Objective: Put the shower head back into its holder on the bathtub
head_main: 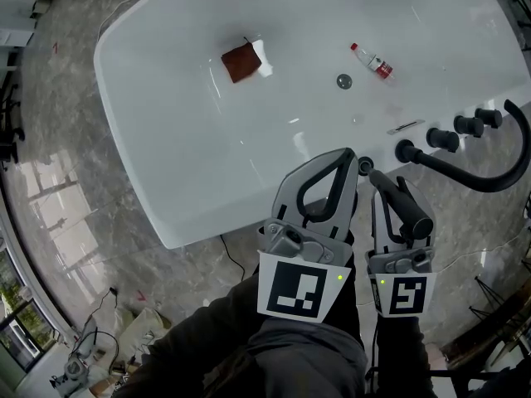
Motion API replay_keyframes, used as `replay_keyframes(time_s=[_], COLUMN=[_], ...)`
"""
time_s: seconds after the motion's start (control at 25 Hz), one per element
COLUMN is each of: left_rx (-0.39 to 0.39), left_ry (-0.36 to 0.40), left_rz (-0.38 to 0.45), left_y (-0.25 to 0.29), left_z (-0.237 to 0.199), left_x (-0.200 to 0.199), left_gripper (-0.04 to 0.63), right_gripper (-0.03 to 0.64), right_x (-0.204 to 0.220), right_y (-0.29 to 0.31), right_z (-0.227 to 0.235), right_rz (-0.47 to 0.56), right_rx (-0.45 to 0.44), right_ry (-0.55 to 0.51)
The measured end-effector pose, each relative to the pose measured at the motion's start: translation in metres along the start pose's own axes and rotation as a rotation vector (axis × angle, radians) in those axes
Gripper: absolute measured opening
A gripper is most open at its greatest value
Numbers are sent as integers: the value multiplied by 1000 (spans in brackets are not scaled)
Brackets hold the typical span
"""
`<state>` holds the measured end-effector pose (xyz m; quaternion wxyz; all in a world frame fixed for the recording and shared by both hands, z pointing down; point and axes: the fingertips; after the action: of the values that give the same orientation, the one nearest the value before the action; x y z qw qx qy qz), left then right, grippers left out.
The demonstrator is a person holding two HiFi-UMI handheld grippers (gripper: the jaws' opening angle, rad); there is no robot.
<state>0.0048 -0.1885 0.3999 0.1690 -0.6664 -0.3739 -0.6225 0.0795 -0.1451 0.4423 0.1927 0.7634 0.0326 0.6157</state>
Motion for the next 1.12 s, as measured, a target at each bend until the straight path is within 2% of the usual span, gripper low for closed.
replay_keyframes(time_s=[0.72,1.12], left_rx=[29,29], left_ry=[-18,-28], left_rz=[-37,-40], left_y=[23,21], left_z=[-5,-8], left_x=[37,42], left_gripper=[3,3], right_gripper=[141,141], right_x=[46,55], right_y=[17,21], right_z=[1,-2], right_rz=[-57,-76], right_rx=[10,13], right_ry=[17,11])
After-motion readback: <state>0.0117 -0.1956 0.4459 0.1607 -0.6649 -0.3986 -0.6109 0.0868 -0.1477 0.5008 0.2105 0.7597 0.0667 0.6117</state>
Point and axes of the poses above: the fingertips, and each gripper's own axes: y forward along the fingers, z to its right, x out of its underside, and after that the axes turned 15 degrees about x, right-handed
